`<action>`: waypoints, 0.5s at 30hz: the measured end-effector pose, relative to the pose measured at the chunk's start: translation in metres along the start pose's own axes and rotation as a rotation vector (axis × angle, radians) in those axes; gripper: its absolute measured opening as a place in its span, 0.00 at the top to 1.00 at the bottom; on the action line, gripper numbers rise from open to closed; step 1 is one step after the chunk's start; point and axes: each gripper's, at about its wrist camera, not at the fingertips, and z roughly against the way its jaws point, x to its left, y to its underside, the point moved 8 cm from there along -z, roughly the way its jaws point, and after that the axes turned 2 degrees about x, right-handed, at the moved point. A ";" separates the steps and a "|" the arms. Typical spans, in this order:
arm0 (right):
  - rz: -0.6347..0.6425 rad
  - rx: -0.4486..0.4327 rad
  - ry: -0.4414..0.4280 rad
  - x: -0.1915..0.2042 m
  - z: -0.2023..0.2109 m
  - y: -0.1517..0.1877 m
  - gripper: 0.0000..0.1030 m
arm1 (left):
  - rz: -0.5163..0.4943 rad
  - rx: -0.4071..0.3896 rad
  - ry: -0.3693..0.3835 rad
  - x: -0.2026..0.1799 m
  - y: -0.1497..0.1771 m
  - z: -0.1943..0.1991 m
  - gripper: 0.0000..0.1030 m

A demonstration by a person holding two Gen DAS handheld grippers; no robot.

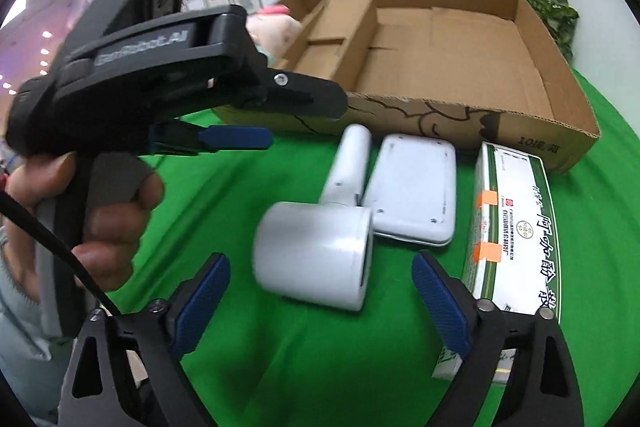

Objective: Organize objects
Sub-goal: 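Close the right gripper around the white hair dryer's head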

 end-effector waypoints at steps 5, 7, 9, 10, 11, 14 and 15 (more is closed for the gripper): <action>-0.004 0.033 0.012 0.000 -0.011 -0.001 0.32 | 0.002 0.036 0.016 0.001 0.004 -0.010 0.11; 0.007 0.036 0.007 0.003 -0.012 -0.002 0.39 | -0.009 0.046 0.016 0.000 0.007 -0.014 0.11; 0.027 0.037 0.013 0.007 -0.013 -0.002 0.43 | -0.021 0.065 0.020 -0.002 0.012 -0.017 0.14; 0.032 0.040 0.017 0.007 -0.013 -0.002 0.43 | -0.024 0.072 0.016 -0.003 0.014 -0.017 0.15; 0.030 0.047 0.012 0.007 -0.012 -0.001 0.43 | -0.029 0.077 0.009 -0.003 0.016 -0.017 0.15; -0.015 0.061 -0.022 0.004 -0.004 0.005 0.44 | -0.052 0.099 -0.023 -0.002 0.027 -0.012 0.15; -0.027 0.065 -0.031 0.003 0.000 0.008 0.44 | -0.056 0.105 -0.027 -0.003 0.033 -0.009 0.15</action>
